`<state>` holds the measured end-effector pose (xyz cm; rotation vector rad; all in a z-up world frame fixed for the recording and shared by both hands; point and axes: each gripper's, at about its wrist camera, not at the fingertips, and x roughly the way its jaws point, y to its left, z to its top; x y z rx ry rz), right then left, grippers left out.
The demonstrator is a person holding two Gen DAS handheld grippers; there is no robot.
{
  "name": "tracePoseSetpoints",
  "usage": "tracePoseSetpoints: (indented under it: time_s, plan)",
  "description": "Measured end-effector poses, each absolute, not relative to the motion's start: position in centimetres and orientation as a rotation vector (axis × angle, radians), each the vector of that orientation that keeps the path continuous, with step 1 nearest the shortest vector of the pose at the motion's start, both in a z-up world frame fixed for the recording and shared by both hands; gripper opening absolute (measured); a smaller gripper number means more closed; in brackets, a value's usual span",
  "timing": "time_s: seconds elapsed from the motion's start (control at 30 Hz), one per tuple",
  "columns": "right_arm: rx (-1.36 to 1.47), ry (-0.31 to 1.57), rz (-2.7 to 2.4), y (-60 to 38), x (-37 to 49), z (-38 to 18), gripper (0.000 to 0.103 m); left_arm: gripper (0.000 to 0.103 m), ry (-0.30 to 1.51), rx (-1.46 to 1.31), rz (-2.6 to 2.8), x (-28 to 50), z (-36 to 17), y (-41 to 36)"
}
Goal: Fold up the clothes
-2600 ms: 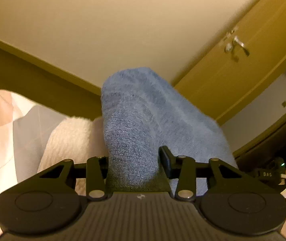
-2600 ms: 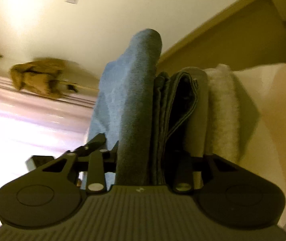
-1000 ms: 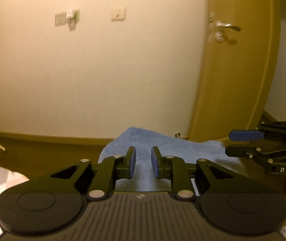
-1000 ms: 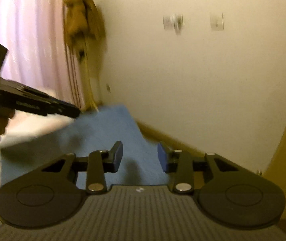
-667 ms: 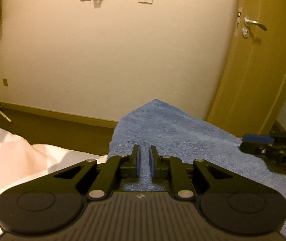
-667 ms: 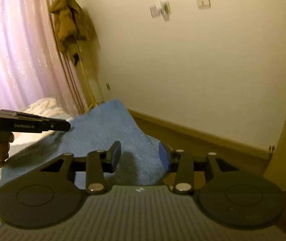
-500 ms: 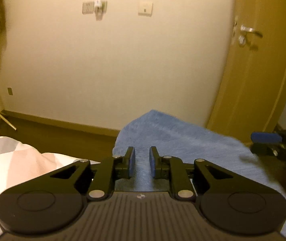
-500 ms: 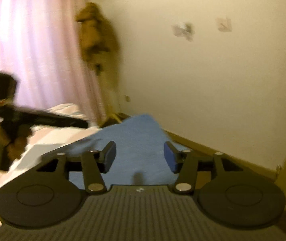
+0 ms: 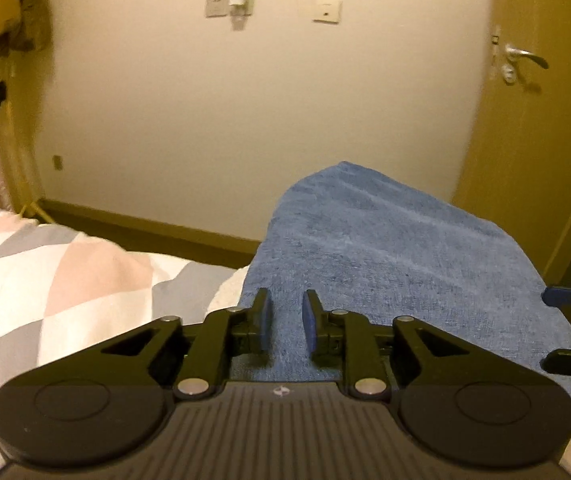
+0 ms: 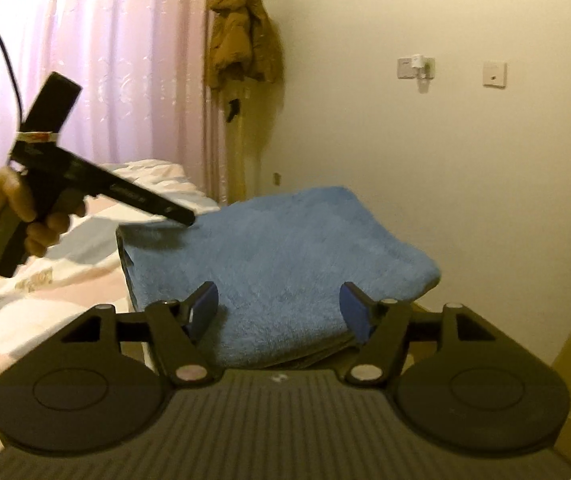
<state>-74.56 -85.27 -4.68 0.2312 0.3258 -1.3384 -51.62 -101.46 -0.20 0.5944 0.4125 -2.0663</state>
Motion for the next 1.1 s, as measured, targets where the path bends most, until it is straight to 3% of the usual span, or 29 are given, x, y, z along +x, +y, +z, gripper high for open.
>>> tracePoseSetpoints:
  time_s: [0.03,0.1,0.17,0.33,0.57,0.87,1.1]
  plan:
    - [0.249,0.321,-1.356,-84.8,-74.4,-3.9,0.072,0.028,0.419,0.615,-2.042,-51.7,0.6,-100.8]
    - [0.335,0.31,-1.398,-83.8,-74.2,-2.3,0.088,0.045,0.449,0.653,-1.987,-51.8,2.1,-99.4]
    - [0.453,0.303,-1.439,-83.1,-74.0,-0.8,0.09,0.063,0.494,0.692,-1.933,-51.8,3.6,-97.8]
    - [0.719,0.292,-1.495,-79.6,-73.0,1.7,0.092,0.072,0.664,0.763,-1.832,-50.6,5.6,-92.0]
    - [0.778,0.338,-1.504,-73.9,-70.0,7.1,0.099,0.101,0.725,0.804,-1.708,-49.2,10.6,-83.6]
    - [0.743,0.346,-1.521,-70.2,-68.1,14.8,0.102,0.103,0.696,0.742,-1.683,-47.8,18.1,-77.7]
    - [0.731,0.41,-1.504,-68.1,-66.7,16.7,0.102,0.103,0.719,0.772,-1.608,-46.6,18.9,-75.8]
